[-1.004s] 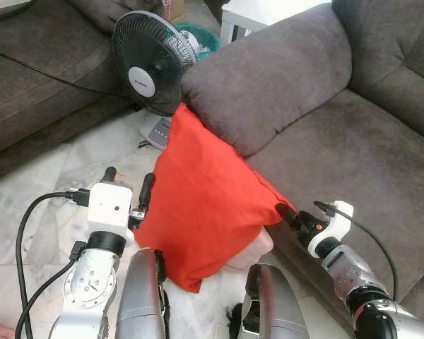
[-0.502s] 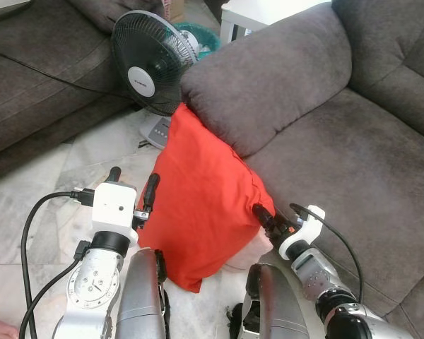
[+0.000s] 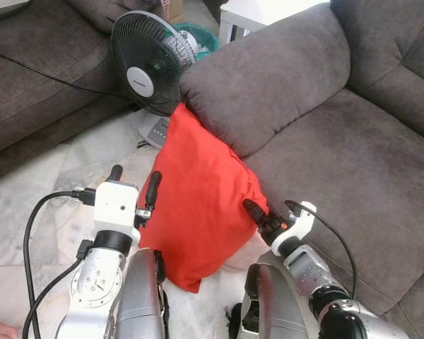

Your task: Move the pillow to the sofa from floor

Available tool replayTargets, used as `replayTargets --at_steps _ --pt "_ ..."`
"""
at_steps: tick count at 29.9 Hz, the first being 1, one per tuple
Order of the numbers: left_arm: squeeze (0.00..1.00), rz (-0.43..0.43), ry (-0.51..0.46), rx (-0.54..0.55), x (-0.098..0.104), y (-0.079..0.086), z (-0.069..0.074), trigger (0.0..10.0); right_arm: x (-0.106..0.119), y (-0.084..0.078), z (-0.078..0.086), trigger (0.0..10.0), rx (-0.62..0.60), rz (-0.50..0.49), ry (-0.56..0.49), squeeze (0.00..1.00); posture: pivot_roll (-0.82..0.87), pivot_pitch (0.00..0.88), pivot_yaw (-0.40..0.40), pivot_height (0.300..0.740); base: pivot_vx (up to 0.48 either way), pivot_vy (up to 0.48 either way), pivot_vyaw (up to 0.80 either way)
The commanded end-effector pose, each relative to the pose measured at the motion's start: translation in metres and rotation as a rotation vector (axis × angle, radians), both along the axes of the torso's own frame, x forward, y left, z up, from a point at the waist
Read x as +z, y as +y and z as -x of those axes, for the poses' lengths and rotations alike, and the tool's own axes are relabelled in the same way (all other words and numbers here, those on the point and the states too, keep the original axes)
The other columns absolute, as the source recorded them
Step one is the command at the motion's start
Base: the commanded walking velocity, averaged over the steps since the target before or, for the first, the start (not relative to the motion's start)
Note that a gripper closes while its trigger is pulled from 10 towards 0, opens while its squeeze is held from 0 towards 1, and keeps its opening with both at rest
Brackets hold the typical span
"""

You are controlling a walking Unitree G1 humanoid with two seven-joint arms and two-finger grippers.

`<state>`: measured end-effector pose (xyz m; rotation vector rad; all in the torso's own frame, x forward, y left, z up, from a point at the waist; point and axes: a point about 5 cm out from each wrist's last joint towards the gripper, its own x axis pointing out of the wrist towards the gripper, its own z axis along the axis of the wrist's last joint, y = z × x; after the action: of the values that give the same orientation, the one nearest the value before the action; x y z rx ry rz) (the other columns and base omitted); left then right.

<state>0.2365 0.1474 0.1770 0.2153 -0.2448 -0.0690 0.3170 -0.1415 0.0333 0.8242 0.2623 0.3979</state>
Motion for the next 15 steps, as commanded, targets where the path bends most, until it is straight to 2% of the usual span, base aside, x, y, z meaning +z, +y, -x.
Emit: replayTargets --at_steps 1,2,3,4,5,15 --pt "0.0 0.002 0.003 -0.008 -0.0031 -0.0034 0.001 10.0 -0.0015 -0.0023 0.0019 10.0 0.007 0.003 0.0 0.0 0.27 0.239 -0.154 0.584 0.0 0.0 0.0" --pt "0.0 0.002 0.002 -0.008 -0.0032 -0.0043 0.0006 10.0 -0.002 -0.002 0.0023 10.0 0.015 0.013 0.002 0.0 0.27 0.236 -0.158 0.584 0.0 0.0 0.0" --pt "0.0 0.003 0.0 -0.009 -0.0032 -0.005 0.0003 10.0 -0.0028 -0.0012 0.003 9.3 0.024 0.021 0.003 0.0 0.27 0.237 -0.159 0.584 0.0 0.0 0.0" --pt "0.0 0.003 -0.001 -0.009 -0.0032 -0.0059 0.0 10.0 -0.0042 -0.0009 0.004 2.0 0.027 0.039 0.007 0.0 0.27 0.235 -0.161 0.584 0.0 0.0 0.0" --pt "0.0 0.003 -0.003 -0.009 -0.0032 -0.0062 0.0 10.0 -0.0052 -0.0018 0.0043 0.0 0.015 0.052 0.013 0.0 0.27 0.235 -0.162 0.584 0.0 0.0 0.0" --pt "0.0 0.003 -0.004 -0.005 -0.0048 -0.0065 -0.0006 10.0 -0.0083 0.002 0.0084 0.0 0.062 0.065 0.007 0.0 0.26 0.239 -0.167 0.584 0.0 0.0 0.0"
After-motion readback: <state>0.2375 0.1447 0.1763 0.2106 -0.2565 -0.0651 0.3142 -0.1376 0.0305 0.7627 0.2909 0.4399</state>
